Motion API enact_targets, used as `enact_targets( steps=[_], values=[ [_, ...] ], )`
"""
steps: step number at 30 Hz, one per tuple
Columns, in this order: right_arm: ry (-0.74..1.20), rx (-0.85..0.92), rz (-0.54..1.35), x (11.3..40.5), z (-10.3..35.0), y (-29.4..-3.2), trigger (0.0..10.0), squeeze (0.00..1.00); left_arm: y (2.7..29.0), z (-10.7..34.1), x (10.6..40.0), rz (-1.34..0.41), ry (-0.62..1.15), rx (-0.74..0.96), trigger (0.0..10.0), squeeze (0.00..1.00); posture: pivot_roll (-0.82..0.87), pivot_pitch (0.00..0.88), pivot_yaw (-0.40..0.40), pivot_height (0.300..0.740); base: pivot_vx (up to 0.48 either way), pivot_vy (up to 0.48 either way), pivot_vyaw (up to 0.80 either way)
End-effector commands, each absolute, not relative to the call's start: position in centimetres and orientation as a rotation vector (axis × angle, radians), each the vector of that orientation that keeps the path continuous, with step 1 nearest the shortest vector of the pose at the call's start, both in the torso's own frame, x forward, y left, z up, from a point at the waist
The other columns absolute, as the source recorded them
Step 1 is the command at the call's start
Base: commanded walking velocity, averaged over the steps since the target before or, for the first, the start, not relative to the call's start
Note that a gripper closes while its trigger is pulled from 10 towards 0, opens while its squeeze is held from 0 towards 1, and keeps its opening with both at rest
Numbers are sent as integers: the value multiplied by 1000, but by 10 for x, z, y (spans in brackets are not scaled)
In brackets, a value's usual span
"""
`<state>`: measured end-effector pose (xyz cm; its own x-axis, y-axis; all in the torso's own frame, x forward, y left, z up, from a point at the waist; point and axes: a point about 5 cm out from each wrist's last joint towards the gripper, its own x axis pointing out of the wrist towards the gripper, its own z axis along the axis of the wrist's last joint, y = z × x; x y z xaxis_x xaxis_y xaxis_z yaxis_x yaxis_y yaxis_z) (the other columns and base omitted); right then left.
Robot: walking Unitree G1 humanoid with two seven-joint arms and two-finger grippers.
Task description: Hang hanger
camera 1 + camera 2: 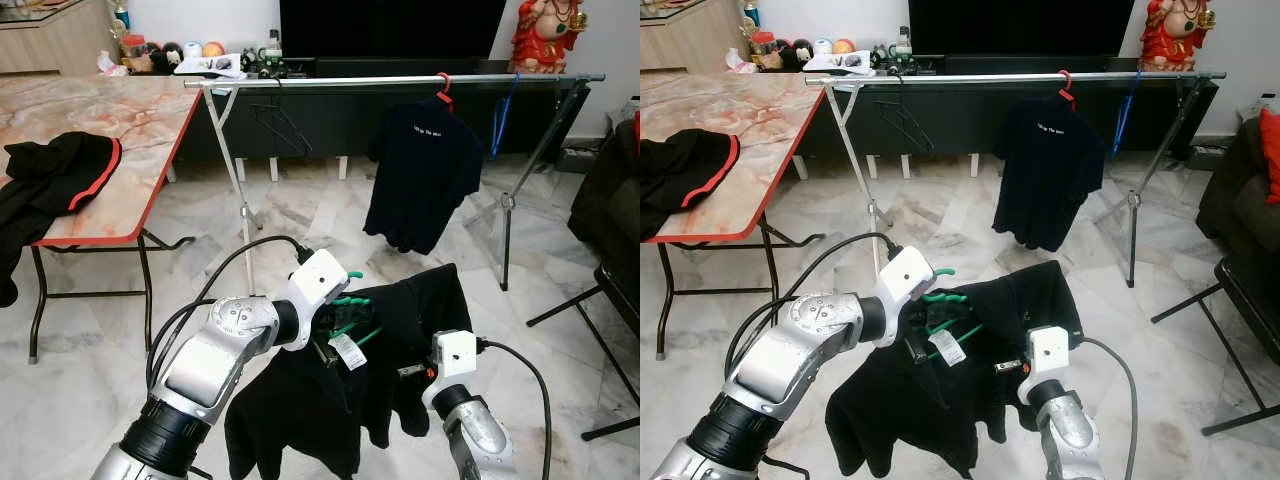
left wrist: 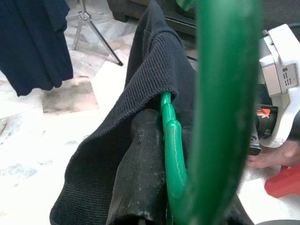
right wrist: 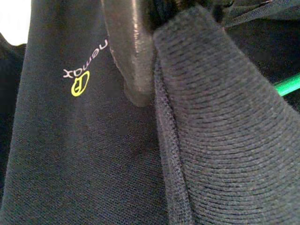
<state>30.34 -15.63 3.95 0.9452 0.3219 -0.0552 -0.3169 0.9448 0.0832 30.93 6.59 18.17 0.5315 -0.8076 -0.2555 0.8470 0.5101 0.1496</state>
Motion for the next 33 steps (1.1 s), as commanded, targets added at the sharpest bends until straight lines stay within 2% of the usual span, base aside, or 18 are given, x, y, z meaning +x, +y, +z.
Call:
enact_targets(
  steps=[1,14,17,21,23,29,33],
  values=[
    [62,83,310,302,38,-159,0,0,63,186,305,-1031,133,276,10000,278,110,66,9,740,0,0,0],
    [61,77,310,302,39,-159,0,0,63,183,304,-1037,139,290,10000,278,107,66,8,740,0,0,0],
    [63,75,312,302,39,-160,0,0,68,177,304,-1033,154,315,10000,200,107,69,8,740,0,0,0],
    [66,71,309,302,39,-161,0,0,79,164,302,-1032,176,422,10000,157,107,75,7,740,0,0,0],
    [68,67,310,302,38,-162,0,0,86,159,299,-1041,182,464,10000,0,105,75,8,740,0,0,0],
    [70,60,309,302,39,-164,0,0,122,145,288,-1092,244,610,10000,0,108,81,8,740,0,0,0],
    [69,57,308,303,40,-165,0,0,135,146,284,-1109,246,610,10000,0,111,83,6,740,0,0,0]
  ],
)
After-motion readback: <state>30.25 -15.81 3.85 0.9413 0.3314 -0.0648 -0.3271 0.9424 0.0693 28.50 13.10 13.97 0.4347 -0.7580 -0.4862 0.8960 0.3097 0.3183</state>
